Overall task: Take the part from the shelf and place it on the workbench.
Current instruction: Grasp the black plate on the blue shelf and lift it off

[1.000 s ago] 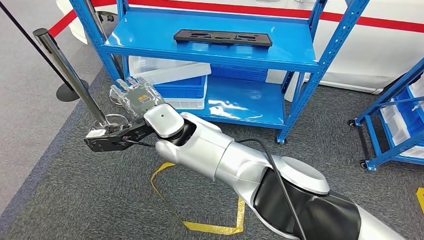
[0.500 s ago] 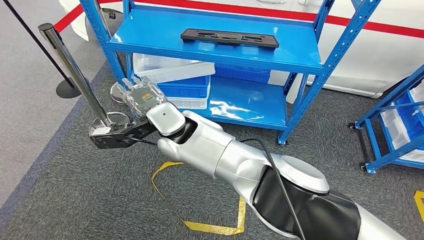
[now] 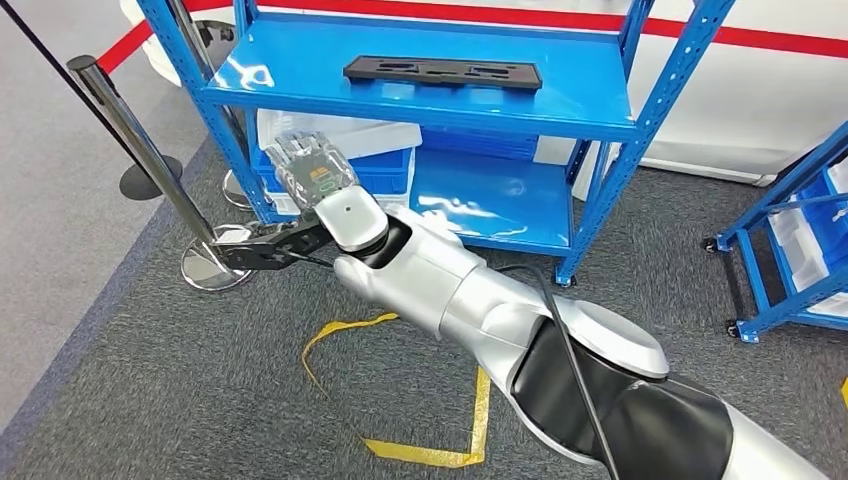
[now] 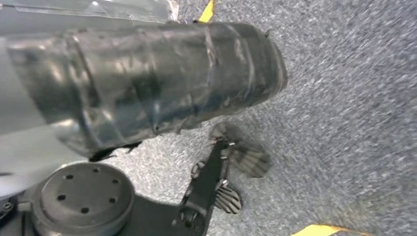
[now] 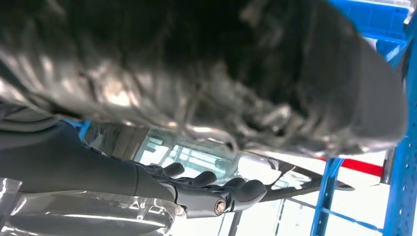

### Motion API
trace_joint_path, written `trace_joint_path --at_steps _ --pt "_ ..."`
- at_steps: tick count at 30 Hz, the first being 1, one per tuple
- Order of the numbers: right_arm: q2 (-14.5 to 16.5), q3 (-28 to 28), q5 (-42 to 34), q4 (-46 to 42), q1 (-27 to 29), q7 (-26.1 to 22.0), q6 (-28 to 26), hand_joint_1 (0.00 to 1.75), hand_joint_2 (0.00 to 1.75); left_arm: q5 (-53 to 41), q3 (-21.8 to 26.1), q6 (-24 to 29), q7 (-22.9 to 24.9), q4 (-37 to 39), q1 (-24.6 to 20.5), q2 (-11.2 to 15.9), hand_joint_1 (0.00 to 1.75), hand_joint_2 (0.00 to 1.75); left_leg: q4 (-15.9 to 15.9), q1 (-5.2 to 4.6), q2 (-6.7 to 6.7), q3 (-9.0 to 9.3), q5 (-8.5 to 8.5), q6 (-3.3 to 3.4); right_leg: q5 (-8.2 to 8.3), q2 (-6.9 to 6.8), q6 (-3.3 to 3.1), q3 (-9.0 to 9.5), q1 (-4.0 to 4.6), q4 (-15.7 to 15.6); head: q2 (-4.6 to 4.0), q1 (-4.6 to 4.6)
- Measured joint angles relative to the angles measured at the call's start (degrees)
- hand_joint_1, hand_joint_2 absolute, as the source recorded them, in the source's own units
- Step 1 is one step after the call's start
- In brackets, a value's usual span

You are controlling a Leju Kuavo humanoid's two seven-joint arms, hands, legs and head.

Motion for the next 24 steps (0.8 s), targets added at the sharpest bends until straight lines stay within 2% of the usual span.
trace_joint_path --at_steps 2,3,4,5,6,7,9,11,13,15,17,18,19,20,22,24 --pt "-0.1 -0.2 0.4 0.3 0.3 0.1 0.2 0.0 0.0 0.0 0.0 0.1 -0.2 0.0 0.0 0.1 0.0 0.0 6.7 -0.13 0.0 -3.18 -2.42 0.04 -0.06 -0.03 -0.22 0.0 0.37 0.1 0.0 -0.06" --pt "-0.2 -0.4 0.5 0.4 0.5 0.1 0.3 0.0 0.0 0.0 0.0 0.1 -0.2 0.0 0.1 0.1 0.0 0.0 7.9 -0.18 0.0 -3.8 -2.33 0.1 -0.12 -0.03 -0.32 -0.01 0.55 0.1 0.0 -0.05" --pt "-0.2 -0.5 0.6 0.6 0.6 0.1 0.3 0.0 0.0 0.0 0.0 0.1 -0.2 0.0 0.1 0.1 0.0 0.0 7.0 -0.24 0.01 -3.43 -1.27 0.22 -0.19 -0.02 -0.41 0.0 0.69 0.3 0.0 -0.05" --pt "-0.3 -0.7 0.6 0.7 0.6 0.2 0.4 0.0 0.0 0.0 0.0 0.1 -0.2 0.0 0.2 0.1 0.0 0.0 4.4 -0.32 0.02 -2.18 0.48 0.39 -0.31 -0.01 -0.44 0.01 0.78 0.4 0.0 -0.04" --pt "-0.3 -0.9 0.7 0.8 0.6 0.2 0.4 0.0 0.0 0.0 0.0 0.1 -0.3 0.0 0.1 0.1 0.0 0.0 0.5 -0.43 0.07 -0.37 2.46 0.62 -0.48 0.01 -0.42 0.0 0.84 0.7 0.0 -0.04" --pt "-0.3 -1.1 0.8 0.9 0.6 0.2 0.5 0.0 0.0 0.0 0.0 0.1 -0.5 0.0 0.1 0.2 0.0 0.0 -2.8 -0.57 0.15 1.34 3.64 0.87 -0.66 0.01 -0.33 -0.08 0.88 0.9 0.0 -0.06" --pt "-0.4 -1.5 1.1 1.0 0.5 0.4 0.7 0.0 0.0 0.0 0.0 0.0 -0.8 0.0 -0.1 0.2 0.0 0.0 -6.8 -0.9 0.15 3.24 4.27 1.32 -0.94 0.0 0.06 -0.5 1.05 1.4 0.0 -0.02" --pt "-0.6 -1.9 1.4 1.2 0.5 0.5 0.8 0.0 0.0 0.0 0.0 -0.1 -1.1 0.0 -0.1 0.2 0.0 0.0 -7.4 -1.09 -0.06 3.45 4.13 1.71 -0.96 -0.05 0.46 -0.81 1.17 1.6 0.0 0.0" --pt "-0.8 -2.2 1.6 1.4 0.5 0.7 0.8 0.0 0.0 0.0 0.0 -0.1 -1.2 0.0 0.0 0.2 0.0 0.0 -7.7 -0.88 -0.12 3.66 4.28 2.18 -1.52 -0.09 0.96 -1.04 1.13 2.2 0.0 -0.01" --pt "-0.9 -2.4 1.7 1.4 0.4 0.8 0.8 0.0 0.0 0.0 0.0 -0.1 -1.2 0.0 0.0 0.2 0.0 0.0 -8.1 -0.66 -0.1 3.99 4.38 2.52 -3.85 -0.13 1.7 -2.73 0.9 6.0 0.0 0.11" --pt "-1.0 -2.4 1.7 1.5 0.5 0.9 0.9 0.0 0.0 0.0 0.0 -0.1 -1.2 0.0 0.0 0.2 0.0 0.0 -8.1 -0.65 -0.11 4.12 4.31 2.71 -6.77 -0.18 2.3 -6.24 0.48 13.1 0.0 0.23" --pt "-1.1 -2.5 1.8 1.6 0.6 1.0 0.9 0.0 0.0 0.0 0.0 0.0 -1.2 0.0 0.0 0.2 0.0 0.0 -8.1 -0.65 -0.14 4.18 4.24 2.81 -7.28 -0.19 2.45 -7.77 0.27 15.7 0.0 0.22" --pt "-1.2 -2.5 1.8 1.7 0.8 1.0 1.0 0.0 0.0 0.0 0.0 0.1 -1.1 0.0 0.0 0.2 0.0 0.0 -8.0 -0.65 -0.19 4.26 4.16 2.84 -6.77 -0.21 2.47 -8.44 0.15 16.5 0.0 0.24" --pt "-1.3 -2.5 2.0 1.8 0.9 1.1 1.0 0.0 0.0 -0.1 0.0 0.2 -1.1 0.0 0.0 0.2 0.0 0.0 -8.0 -0.66 -0.26 4.4 4.05 2.85 -5.28 -0.21 2.37 -8.13 0.08 15.3 0.0 0.24" --pt "-1.4 -2.9 2.4 1.8 0.9 1.1 1.3 0.0 0.0 -0.2 0.0 0.4 -0.8 0.0 0.0 0.2 0.0 0.0 -8.0 -0.69 -0.39 4.79 3.82 2.72 -1.22 -0.08 1.7 -5.02 0.23 8.0 0.0 0.22" --pt "-1.4 -3.2 2.8 1.8 0.8 1.1 1.7 0.0 0.0 -0.3 0.0 0.5 -0.5 0.0 0.0 0.2 0.0 0.0 -8.3 -0.74 -0.42 4.99 3.78 2.42 0.82 0.16 0.95 -2.3 0.58 2.5 0.0 0.17"
